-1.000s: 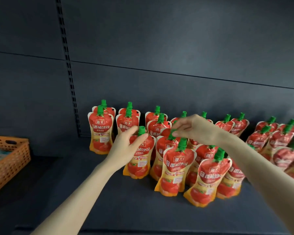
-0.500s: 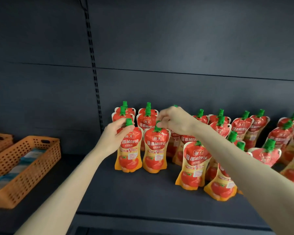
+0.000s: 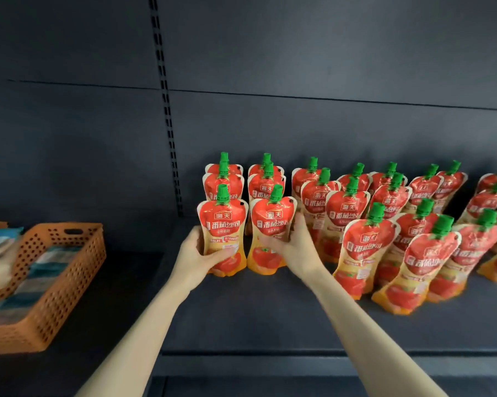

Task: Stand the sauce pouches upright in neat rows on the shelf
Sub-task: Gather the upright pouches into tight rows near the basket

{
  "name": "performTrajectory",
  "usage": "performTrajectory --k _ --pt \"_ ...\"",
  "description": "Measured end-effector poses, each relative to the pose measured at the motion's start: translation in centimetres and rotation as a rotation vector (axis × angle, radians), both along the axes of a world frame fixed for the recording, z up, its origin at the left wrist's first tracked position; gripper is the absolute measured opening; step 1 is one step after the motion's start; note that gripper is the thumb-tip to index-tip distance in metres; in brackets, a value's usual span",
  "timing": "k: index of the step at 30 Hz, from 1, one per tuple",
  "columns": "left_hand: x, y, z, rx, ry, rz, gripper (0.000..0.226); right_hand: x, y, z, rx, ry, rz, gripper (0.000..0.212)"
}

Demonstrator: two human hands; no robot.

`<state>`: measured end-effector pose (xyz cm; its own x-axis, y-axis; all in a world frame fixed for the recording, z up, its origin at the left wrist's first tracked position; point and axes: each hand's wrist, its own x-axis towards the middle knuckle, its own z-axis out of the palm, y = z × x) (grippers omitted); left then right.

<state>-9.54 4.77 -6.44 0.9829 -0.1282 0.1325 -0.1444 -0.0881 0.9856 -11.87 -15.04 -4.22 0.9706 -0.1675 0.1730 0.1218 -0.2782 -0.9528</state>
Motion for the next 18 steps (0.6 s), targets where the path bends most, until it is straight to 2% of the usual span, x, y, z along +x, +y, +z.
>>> performTrajectory --k 4,9,18 --pt "0.4 -0.2 -1.5 -0.023 -0.016 0.023 0.041 0.1 0.7 -3.4 0.031 -0.004 -0.014 0.045" --pt "2.6 -0.7 -2.0 0.007 -0.057 0.054 0.029 2.0 0.6 -3.7 0.059 -0.064 -0.057 0.037" --pt "3.6 -1.1 -3.4 0.068 -0.080 0.131 0.032 3.0 0.3 -4.7 0.056 -0.005 -0.061 0.040"
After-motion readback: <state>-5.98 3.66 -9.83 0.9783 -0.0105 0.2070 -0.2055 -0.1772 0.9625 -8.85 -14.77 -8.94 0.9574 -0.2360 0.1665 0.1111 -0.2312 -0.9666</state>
